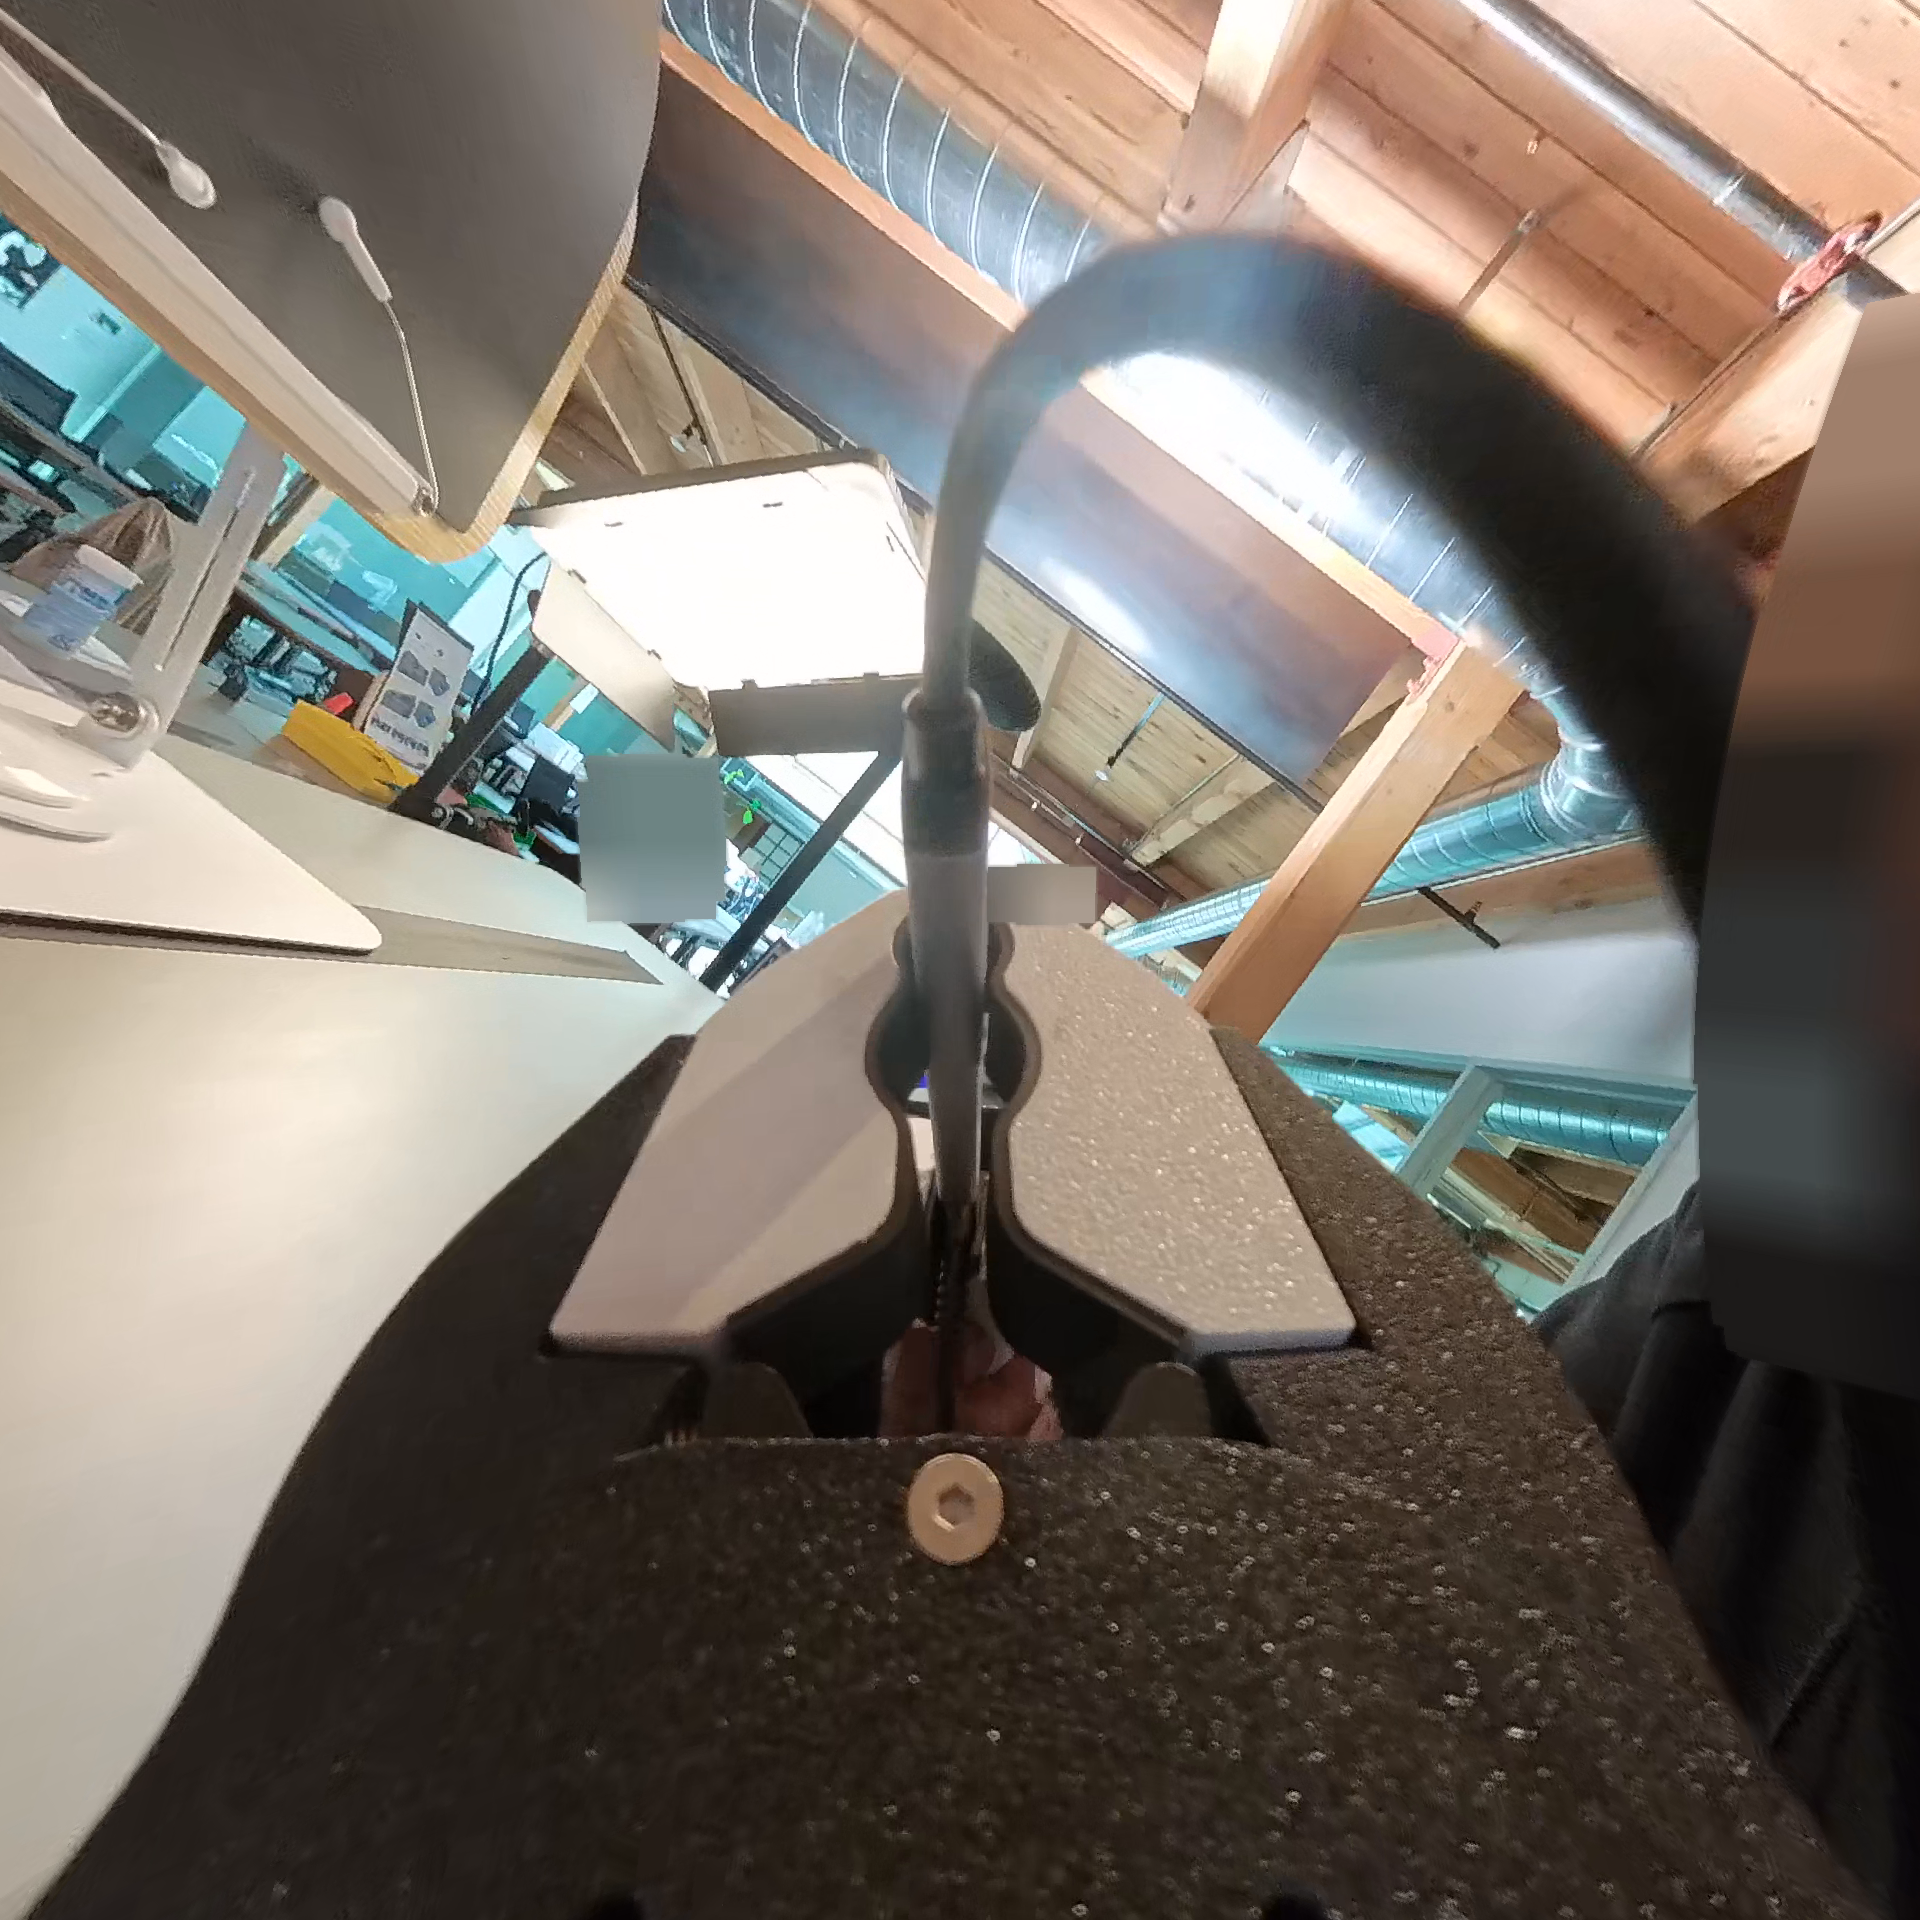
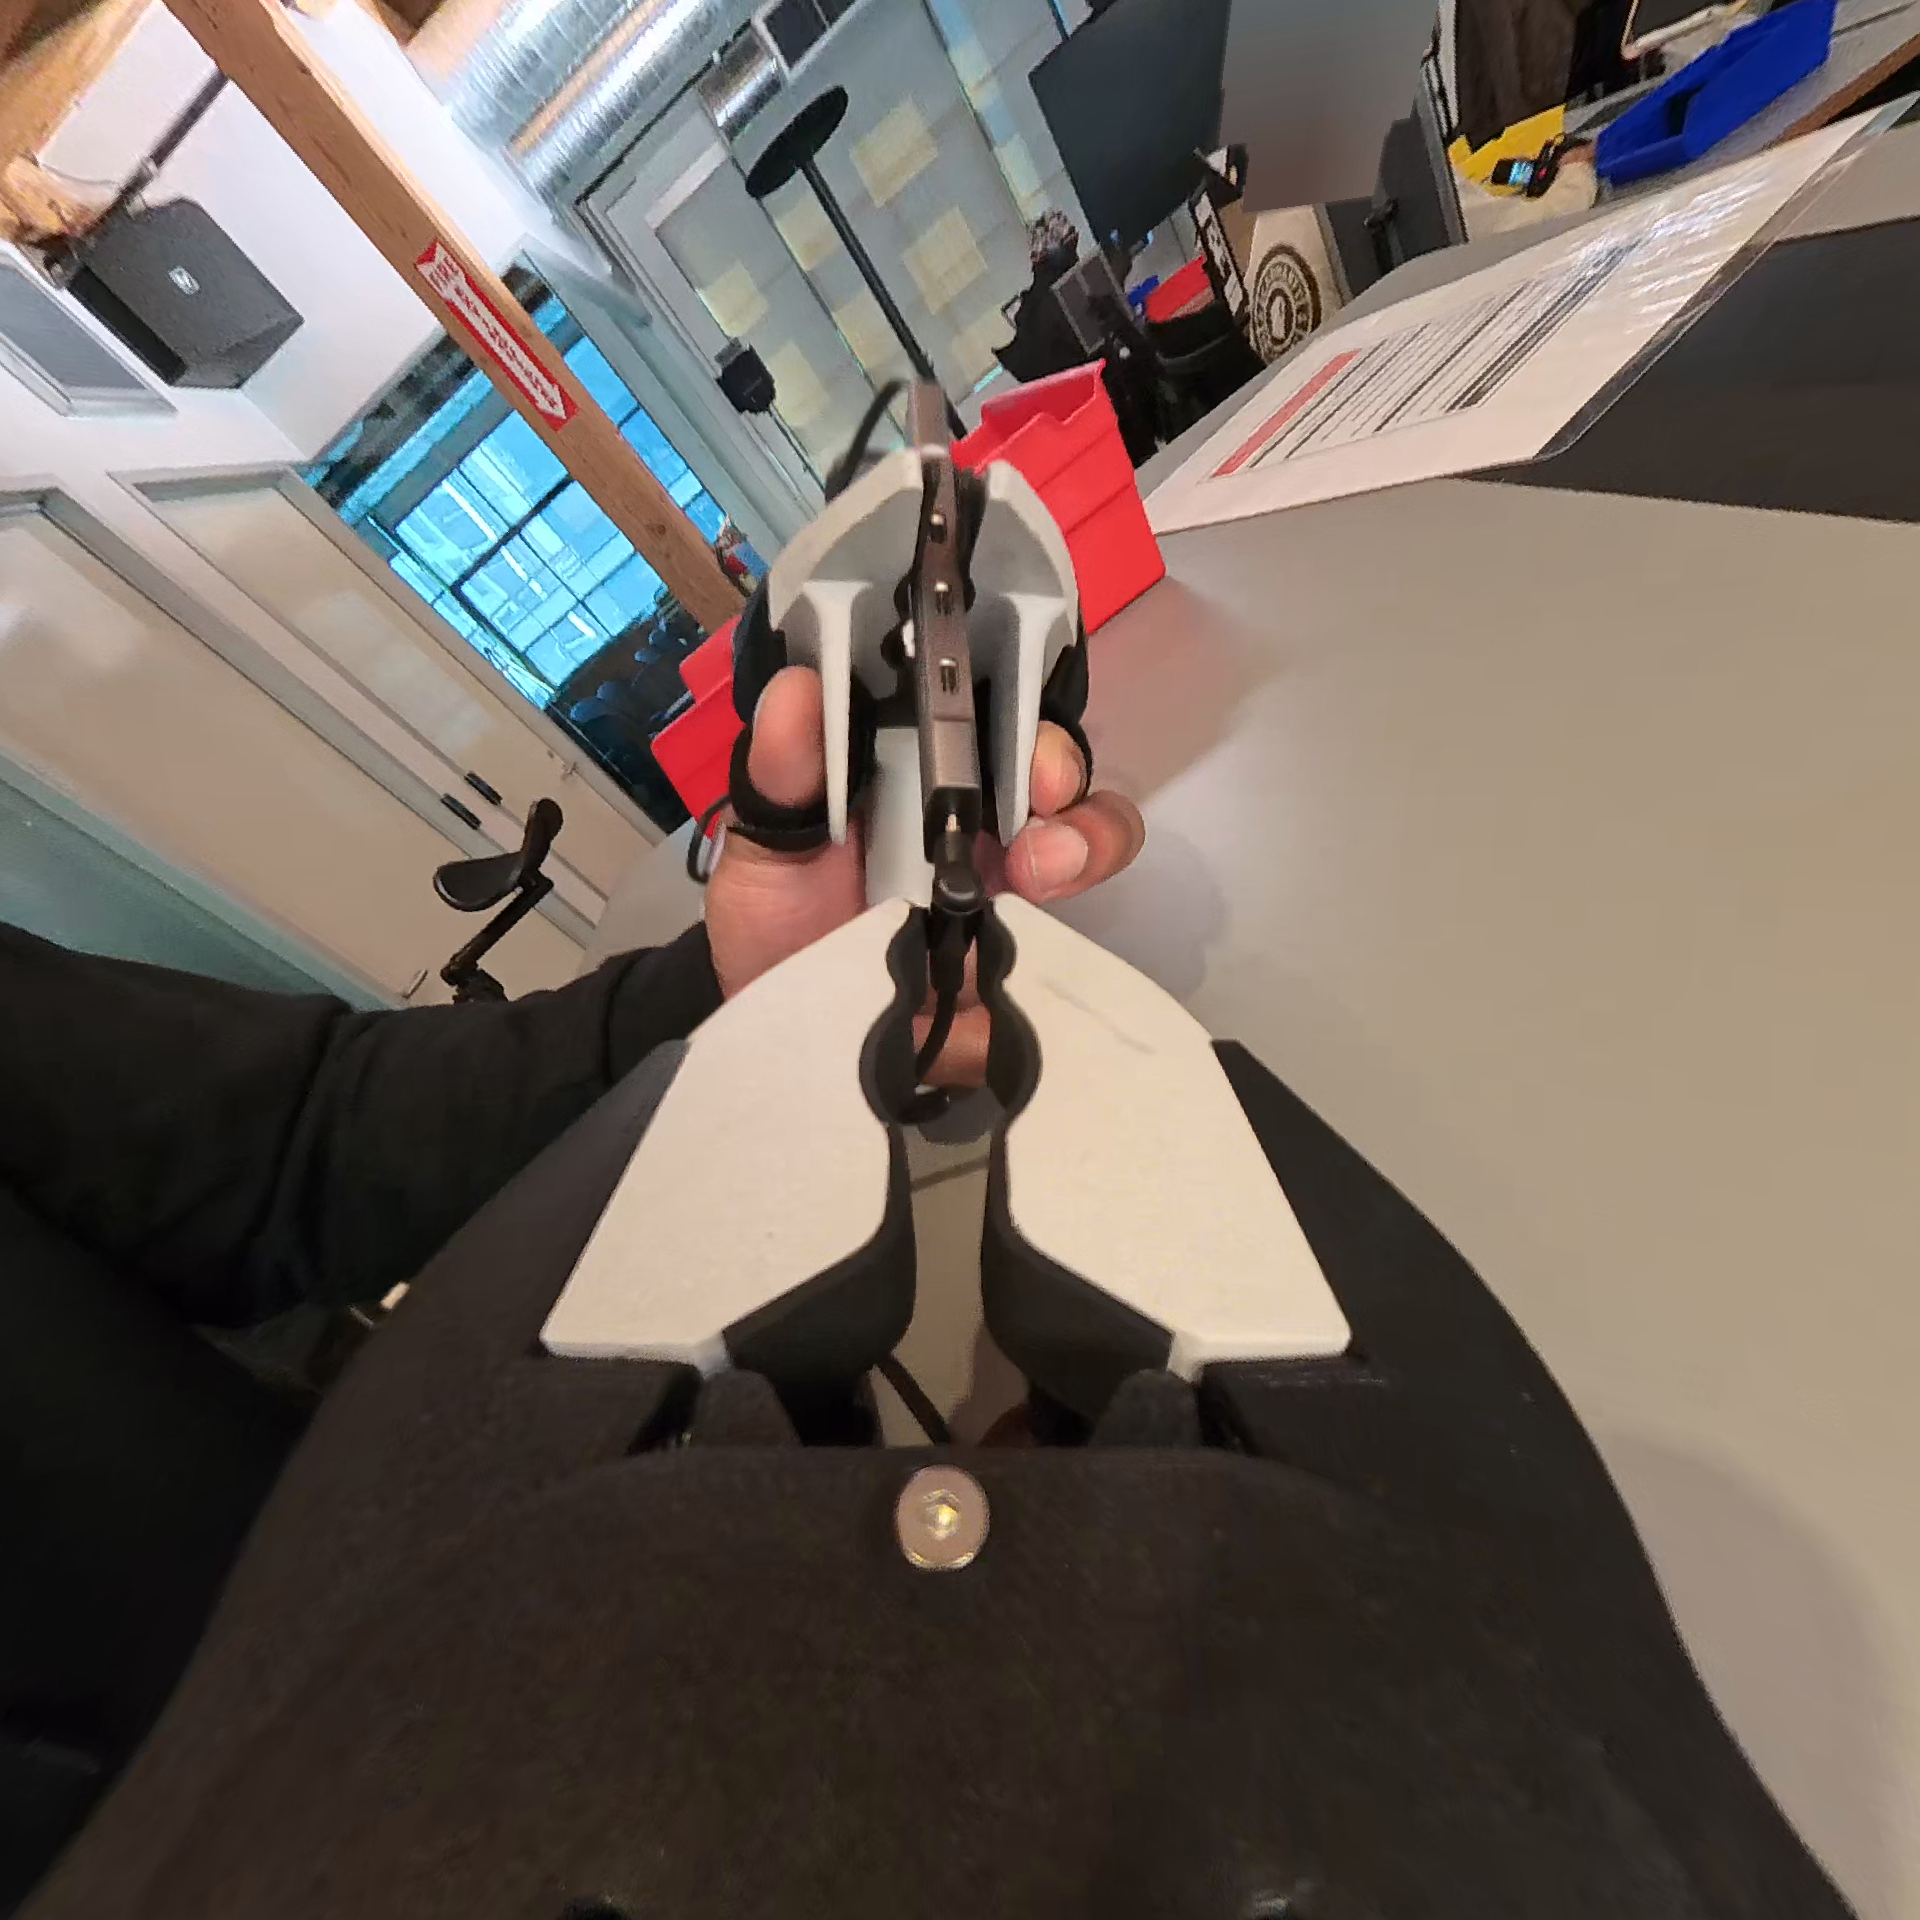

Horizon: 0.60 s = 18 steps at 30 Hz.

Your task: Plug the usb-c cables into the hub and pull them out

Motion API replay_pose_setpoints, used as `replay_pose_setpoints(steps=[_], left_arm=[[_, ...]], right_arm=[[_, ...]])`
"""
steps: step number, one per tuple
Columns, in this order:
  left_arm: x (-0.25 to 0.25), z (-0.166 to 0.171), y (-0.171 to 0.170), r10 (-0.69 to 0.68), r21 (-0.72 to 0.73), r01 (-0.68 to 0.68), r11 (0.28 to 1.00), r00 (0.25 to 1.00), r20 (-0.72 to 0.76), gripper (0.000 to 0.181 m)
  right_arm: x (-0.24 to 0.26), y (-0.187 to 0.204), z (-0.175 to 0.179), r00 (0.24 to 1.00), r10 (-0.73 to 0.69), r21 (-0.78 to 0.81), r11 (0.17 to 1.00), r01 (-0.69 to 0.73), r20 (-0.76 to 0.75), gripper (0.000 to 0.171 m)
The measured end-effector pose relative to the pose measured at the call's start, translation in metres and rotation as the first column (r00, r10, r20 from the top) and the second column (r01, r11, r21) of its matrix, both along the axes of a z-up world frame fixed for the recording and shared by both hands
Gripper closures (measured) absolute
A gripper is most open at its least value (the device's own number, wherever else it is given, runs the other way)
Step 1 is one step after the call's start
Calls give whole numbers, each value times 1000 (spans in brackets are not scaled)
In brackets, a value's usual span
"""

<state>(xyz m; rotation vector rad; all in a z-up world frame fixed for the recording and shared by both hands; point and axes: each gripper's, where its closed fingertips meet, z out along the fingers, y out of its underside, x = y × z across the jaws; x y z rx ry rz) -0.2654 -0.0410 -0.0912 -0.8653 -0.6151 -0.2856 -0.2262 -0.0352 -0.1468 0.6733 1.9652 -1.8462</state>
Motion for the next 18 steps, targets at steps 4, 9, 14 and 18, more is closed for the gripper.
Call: replay_pose_setpoints(steps=[4,9,14,18], left_arm=[[-2,1,-5,-1,75,-1,997,1000,28,174],[-2,1,-7,-4,72,2,997,1000,27,174],[0,0,-4,-13,10,13,1000,1000,2,174],[2,-1,1,-21,-30,20,999,1000,-13,174]], right_arm=[[-1,2,6,1000,-4,-49,999,5,21,163],[-2,3,9,1000,-8,-69,998,9,19,163],[-6,6,12,999,-28,-98,995,31,29,163],[-8,10,15,999,-25,-133,991,31,46,164]])
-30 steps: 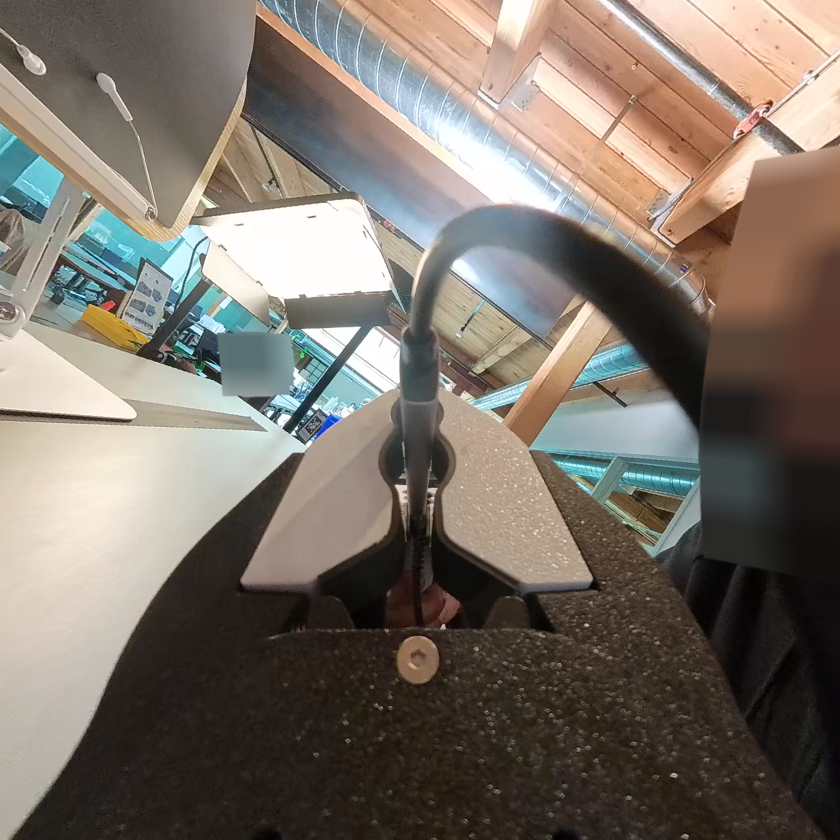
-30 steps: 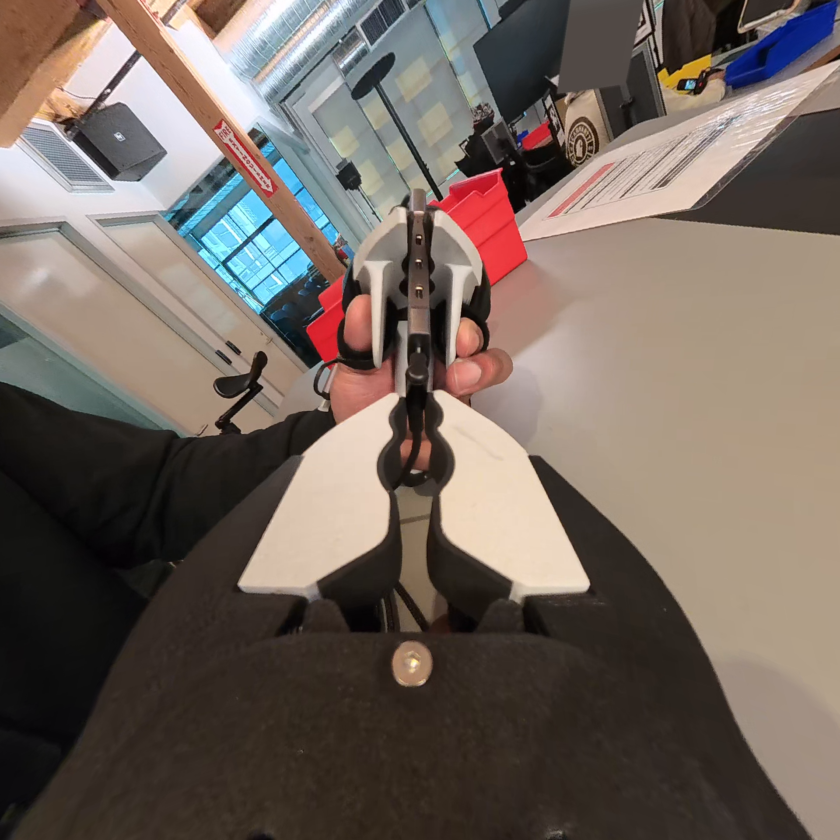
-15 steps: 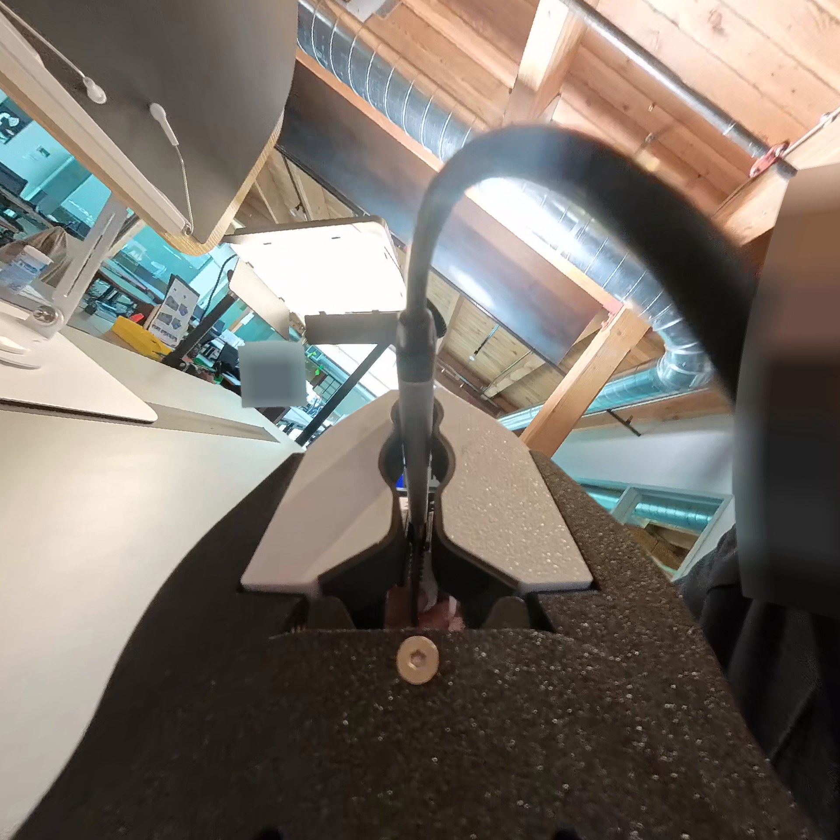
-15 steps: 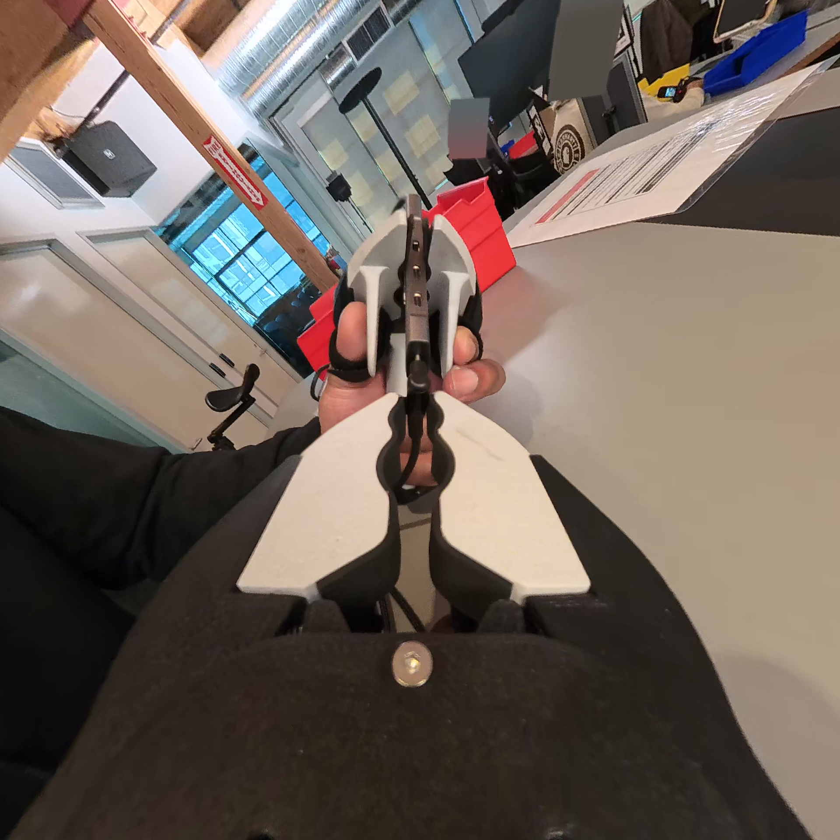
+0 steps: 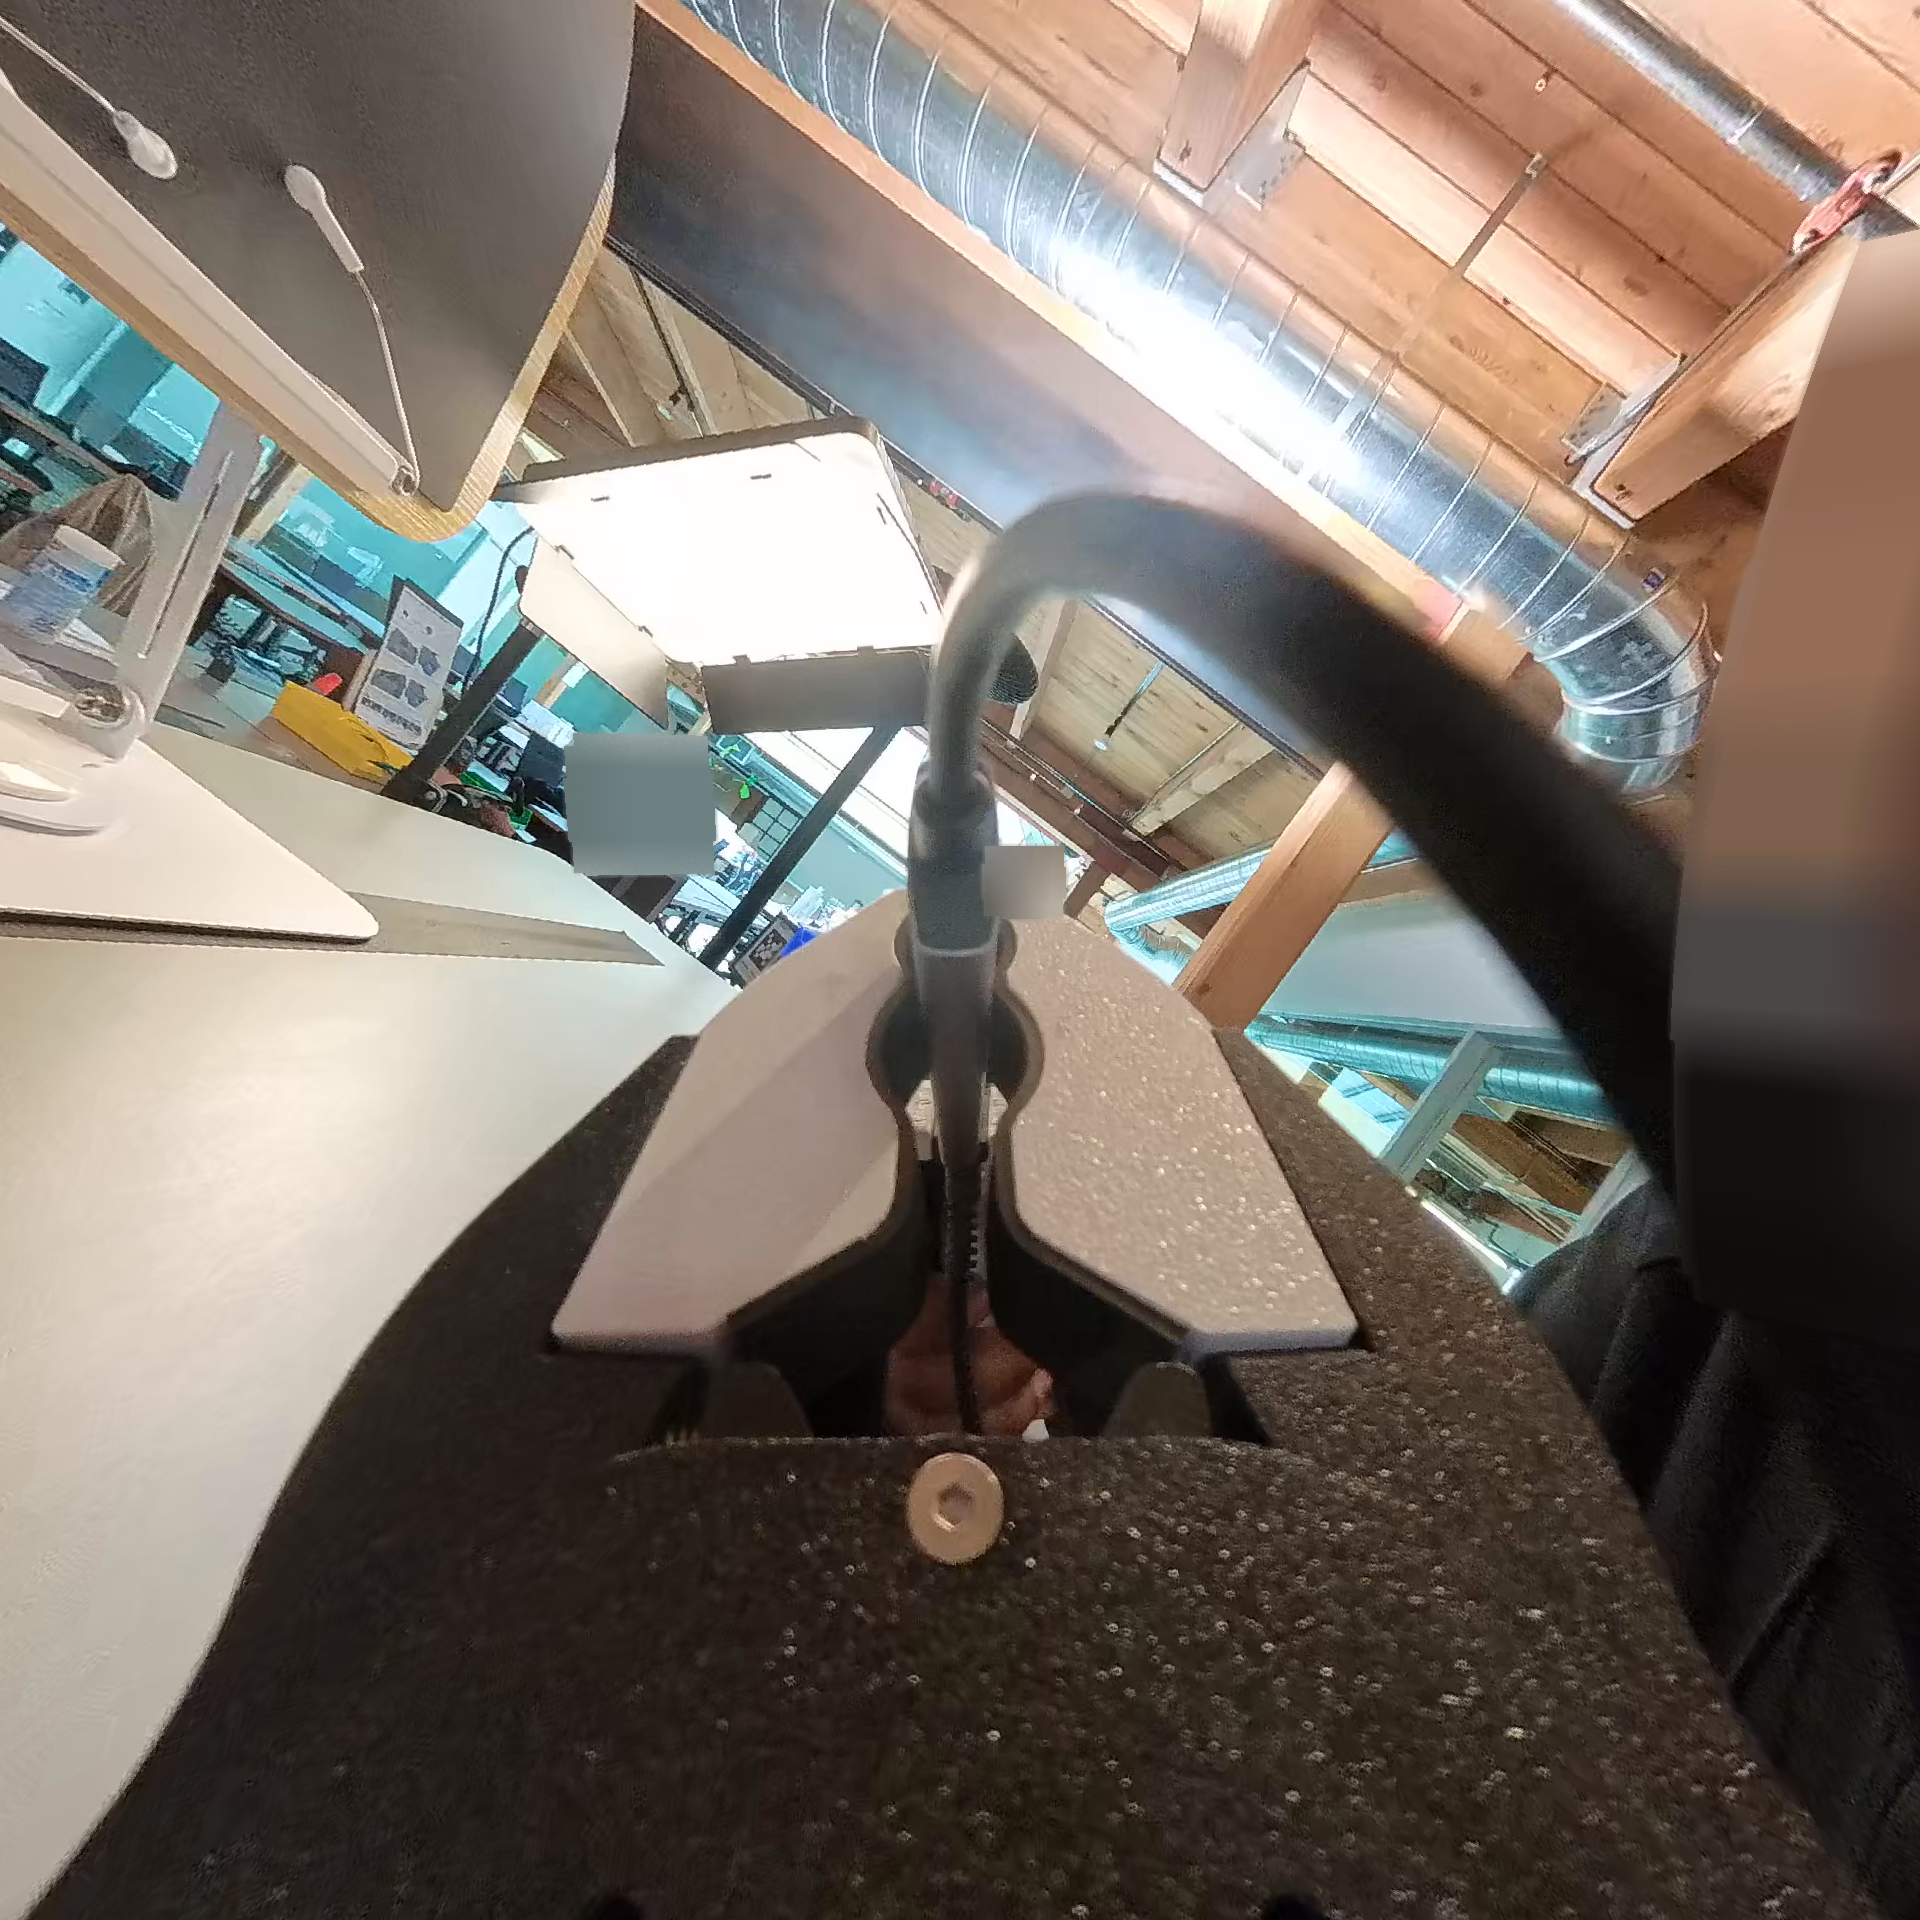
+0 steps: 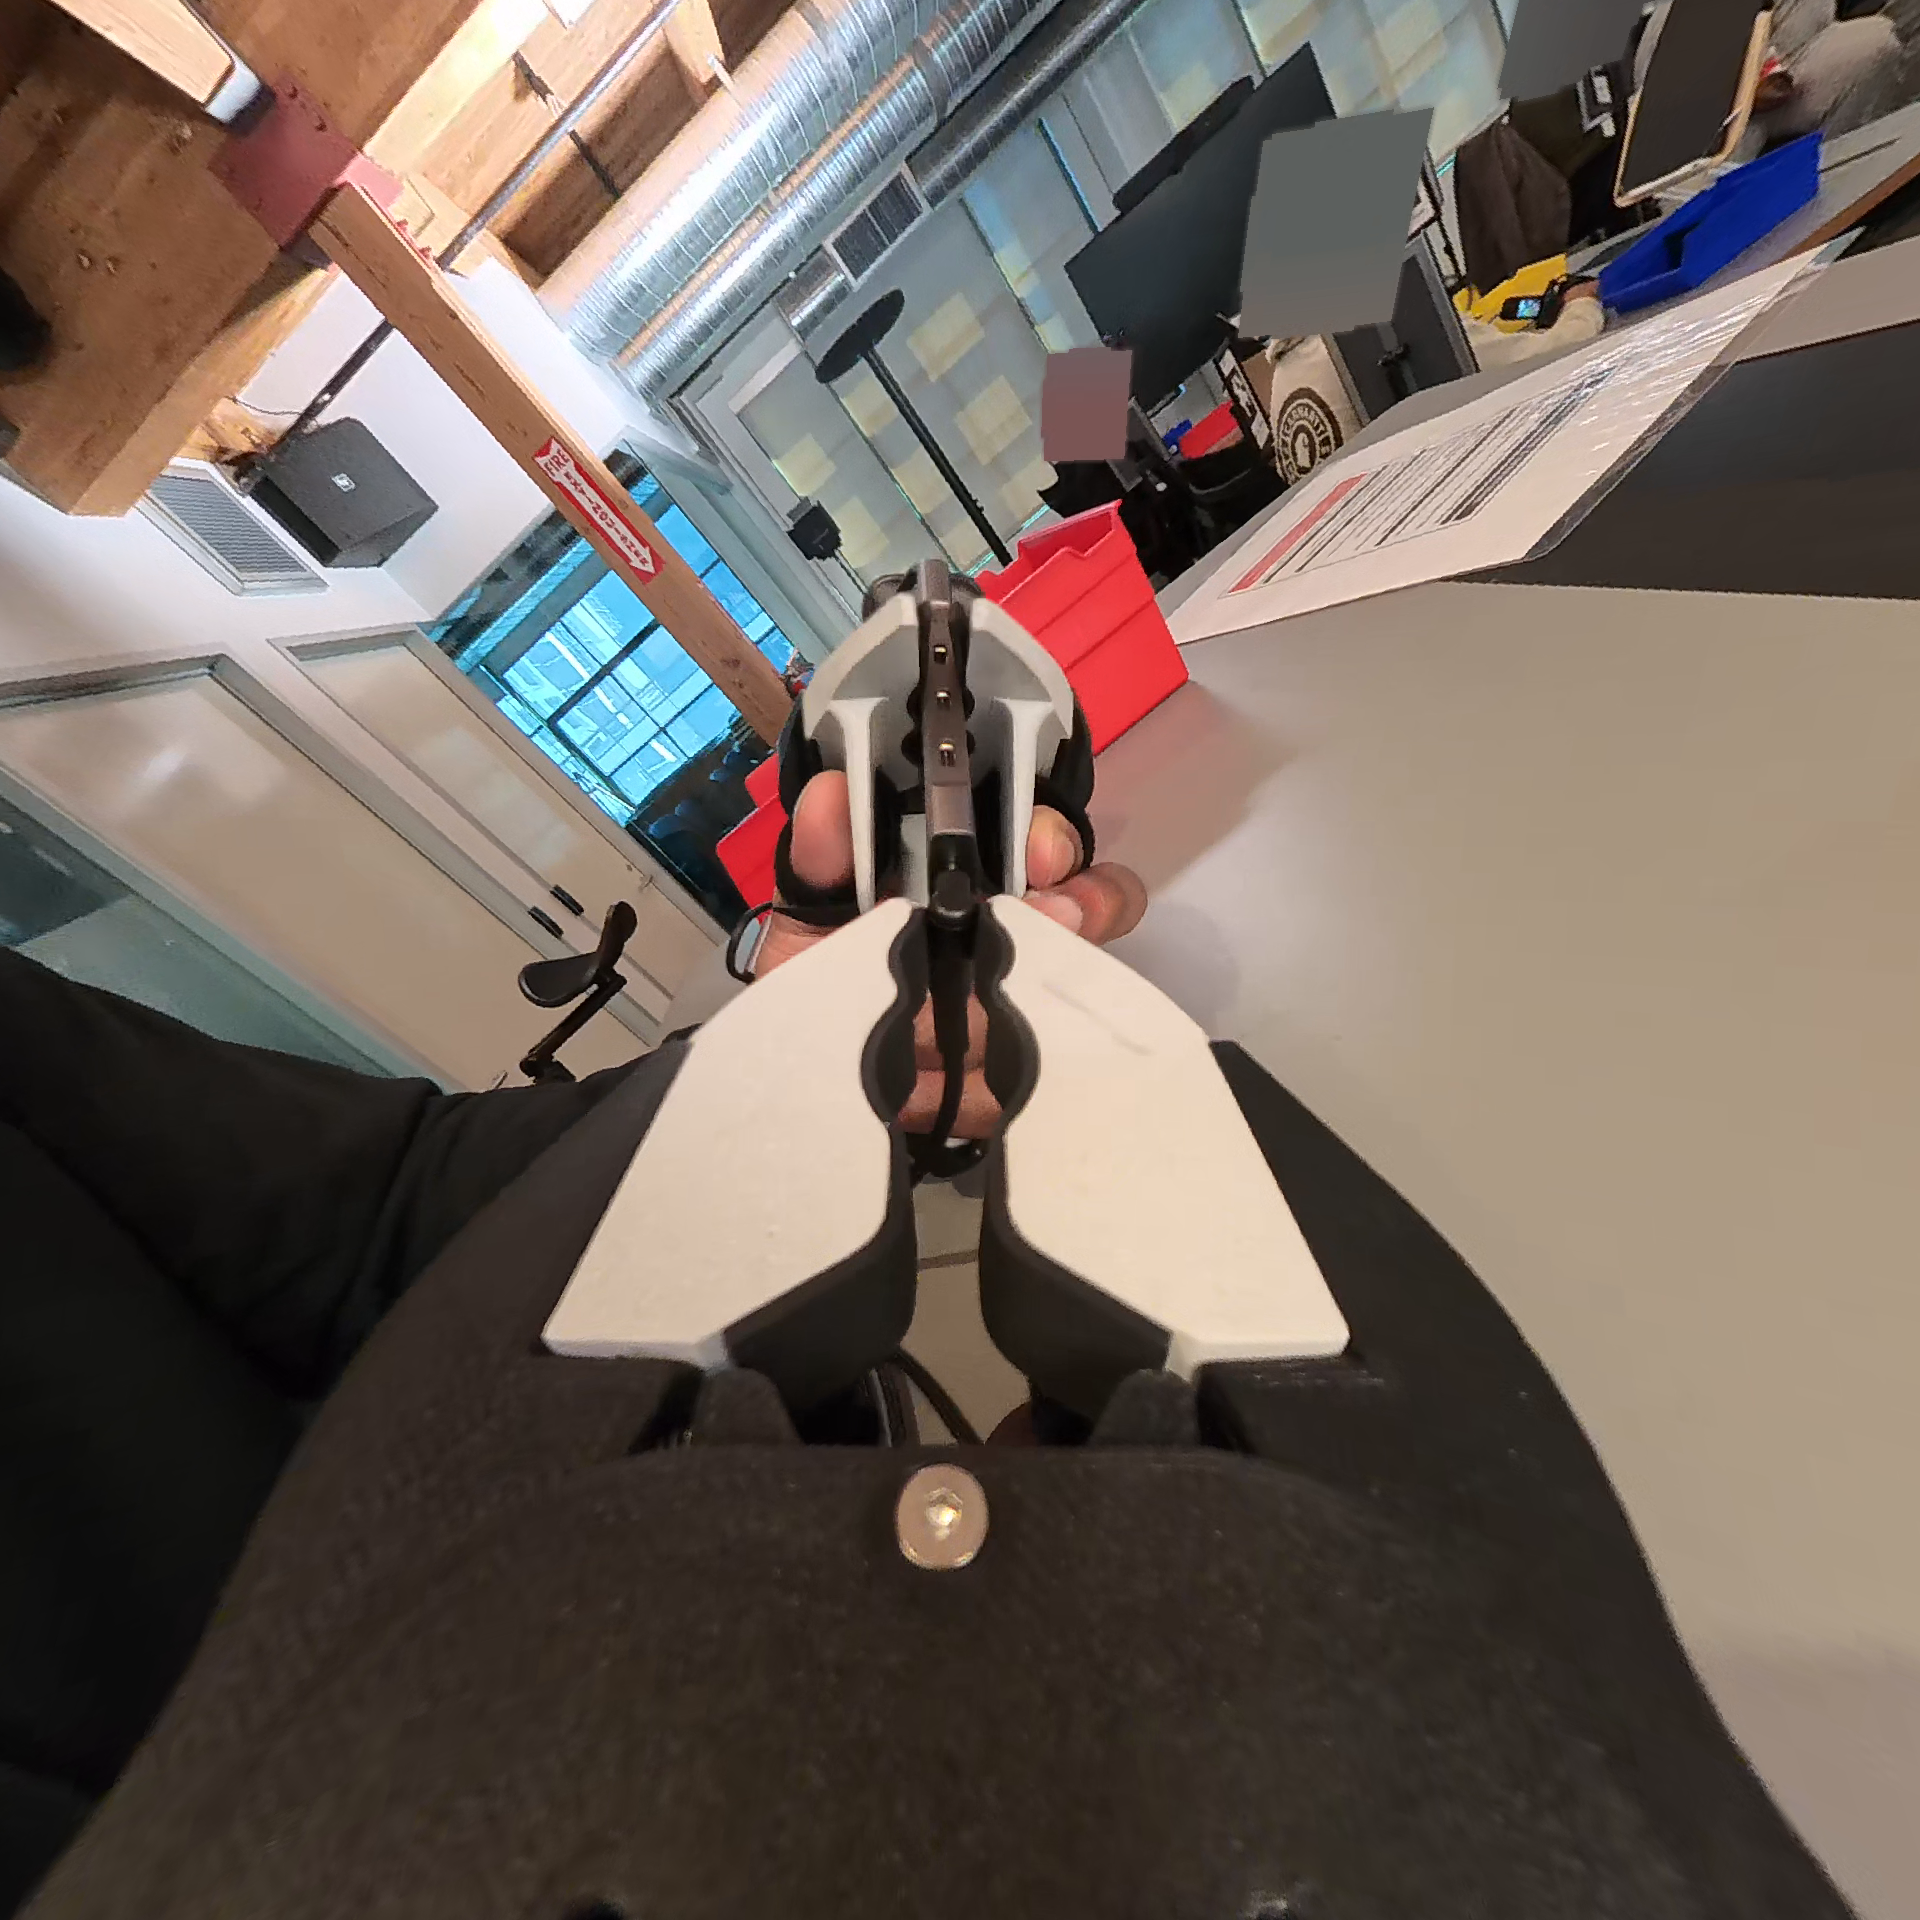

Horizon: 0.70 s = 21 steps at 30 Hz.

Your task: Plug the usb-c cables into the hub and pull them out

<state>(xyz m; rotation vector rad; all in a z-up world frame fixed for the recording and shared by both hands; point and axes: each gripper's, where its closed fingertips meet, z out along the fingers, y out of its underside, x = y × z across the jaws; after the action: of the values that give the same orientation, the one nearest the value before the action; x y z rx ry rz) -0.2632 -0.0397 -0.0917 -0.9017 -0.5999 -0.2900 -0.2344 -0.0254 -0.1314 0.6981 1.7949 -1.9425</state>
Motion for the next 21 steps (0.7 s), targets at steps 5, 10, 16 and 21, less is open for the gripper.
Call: replay_pose_setpoints(steps=[5,10,16,21], left_arm=[[2,-2,3,-20,-59,19,998,1000,-4,174],[2,-5,6,-8,-103,7,995,1000,-9,173],[4,-5,8,5,-119,-8,993,1000,-24,173],[1,-4,3,22,-92,-24,995,1000,-21,174]], right_arm=[[3,0,-4,1000,24,42,999,-23,-21,164],[0,1,-8,999,11,82,997,-8,-33,164],[0,0,-9,1000,5,97,995,-2,-27,164],[0,-2,-6,1000,-13,89,996,15,-24,164]])
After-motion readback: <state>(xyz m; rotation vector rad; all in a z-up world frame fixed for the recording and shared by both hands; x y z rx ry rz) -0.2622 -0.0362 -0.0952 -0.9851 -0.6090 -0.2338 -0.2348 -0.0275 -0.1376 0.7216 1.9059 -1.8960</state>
